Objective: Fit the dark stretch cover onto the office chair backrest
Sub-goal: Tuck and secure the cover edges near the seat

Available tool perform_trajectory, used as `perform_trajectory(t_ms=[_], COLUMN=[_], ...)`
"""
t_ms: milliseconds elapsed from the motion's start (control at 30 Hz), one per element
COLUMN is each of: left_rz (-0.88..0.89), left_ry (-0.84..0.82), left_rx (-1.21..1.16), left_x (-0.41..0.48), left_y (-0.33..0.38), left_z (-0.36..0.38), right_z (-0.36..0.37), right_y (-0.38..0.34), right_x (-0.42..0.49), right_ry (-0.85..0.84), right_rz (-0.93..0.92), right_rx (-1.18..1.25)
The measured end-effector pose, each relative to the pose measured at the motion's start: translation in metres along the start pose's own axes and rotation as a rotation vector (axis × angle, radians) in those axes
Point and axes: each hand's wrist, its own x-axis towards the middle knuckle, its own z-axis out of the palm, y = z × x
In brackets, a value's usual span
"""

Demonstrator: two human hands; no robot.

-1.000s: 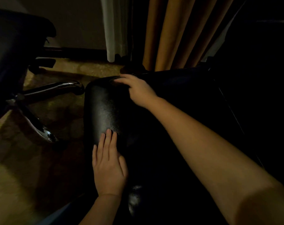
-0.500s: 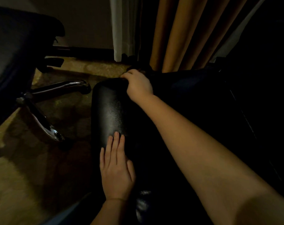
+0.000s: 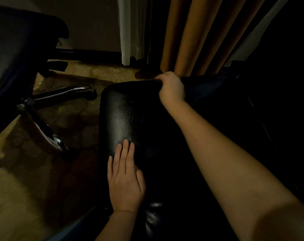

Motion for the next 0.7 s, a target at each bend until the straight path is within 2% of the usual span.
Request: perform_trajectory(t_ms=[100,200,333,400,467,500,567,633,700], left_rz=[0.000,0.001,0.016,0.024,0.021,0.021,0.027,0.033,0.029], left_ry=[0.006,0.002,0.005,0.010,0.009,0.009,0.013,0.016,0.022], left_rx=[0.000,-0.006,-0.012,-0.011,0.002,0.009,0.016,0.021,0.021], left_x=[-0.002,-0.001,0.005,0.006,0.006,0.006,0.004,0.003,0.003], left_y=[0.000,0.000,0.000,-0.002,-0.002,-0.003,-0.003,-0.004,-0.005], left_z=[0.000,-0.001,-0.001,0.000,0.001,0.000,0.001,0.002,0.002], right_z=[0.007,-0.003,-0.019,-0.014,-0.004,0.004,0.019,0.022,0.024], right_y=[-0.034,-0.008,0.049,0.047,0.026,0.009,-0.029,-0.060,-0.054], right_x=[-0.015,-0.002,0.013,0.014,0.009,0.005,-0.010,-0.029,-0.033], right_ry=[-0.069,-0.055,0.041,0.090,0.082,0.060,0.007,-0.108,-0.157], right_rz=[-0.215,-0.265,-0.008,0.117,0.145,0.092,-0.127,-0.296,-0.391], right_rx=[-0.025,-0.119,-0.131,-0.070,-0.022,-0.001,-0.002,0.033,0.089])
